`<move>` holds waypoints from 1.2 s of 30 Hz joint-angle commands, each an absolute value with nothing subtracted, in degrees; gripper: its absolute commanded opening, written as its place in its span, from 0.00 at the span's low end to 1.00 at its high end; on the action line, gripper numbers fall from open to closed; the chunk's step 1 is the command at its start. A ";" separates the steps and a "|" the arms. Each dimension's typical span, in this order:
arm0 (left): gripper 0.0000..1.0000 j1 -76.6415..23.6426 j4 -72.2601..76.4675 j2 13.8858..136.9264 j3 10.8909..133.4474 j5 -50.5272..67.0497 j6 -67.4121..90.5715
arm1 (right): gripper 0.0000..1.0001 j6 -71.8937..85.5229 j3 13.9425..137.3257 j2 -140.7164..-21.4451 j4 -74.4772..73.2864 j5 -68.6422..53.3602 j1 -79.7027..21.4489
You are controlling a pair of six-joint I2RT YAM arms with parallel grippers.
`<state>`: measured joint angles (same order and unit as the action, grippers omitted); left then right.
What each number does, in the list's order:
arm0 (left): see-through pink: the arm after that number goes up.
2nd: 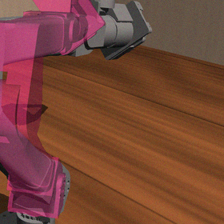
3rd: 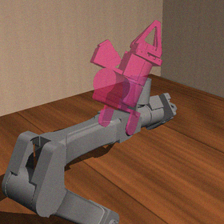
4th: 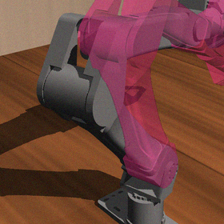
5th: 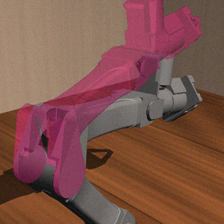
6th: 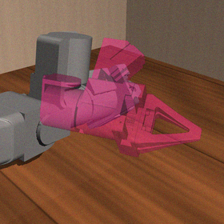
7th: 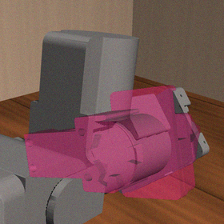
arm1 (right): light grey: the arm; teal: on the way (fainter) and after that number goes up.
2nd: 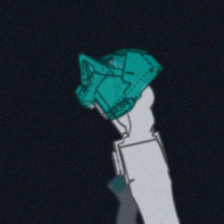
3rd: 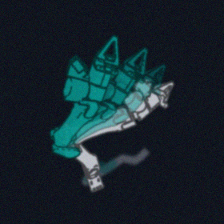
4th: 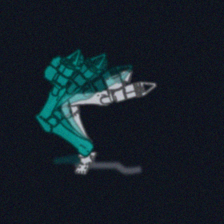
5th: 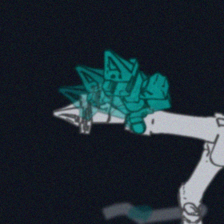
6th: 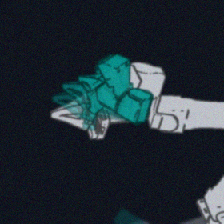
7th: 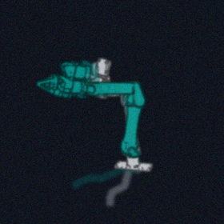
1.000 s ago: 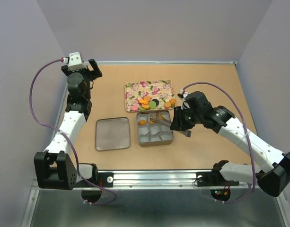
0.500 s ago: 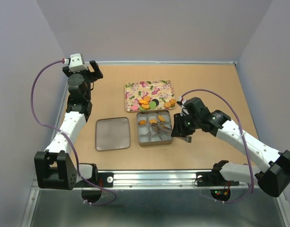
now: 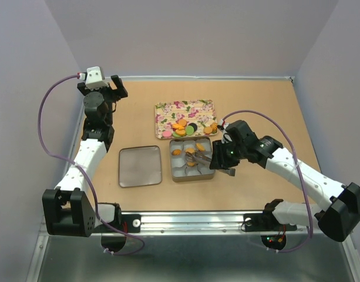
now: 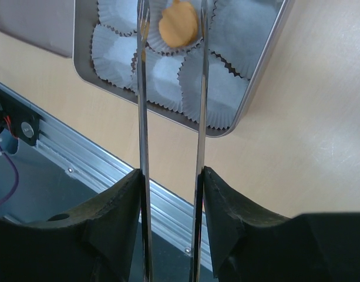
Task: Pack the cookies
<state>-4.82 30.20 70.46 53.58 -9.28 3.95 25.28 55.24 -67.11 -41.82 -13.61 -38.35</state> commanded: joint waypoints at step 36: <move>0.99 -5.10 32.52 67.67 54.14 -9.67 3.25 | 0.49 20.48 88.16 -89.82 -45.17 6.95 -25.05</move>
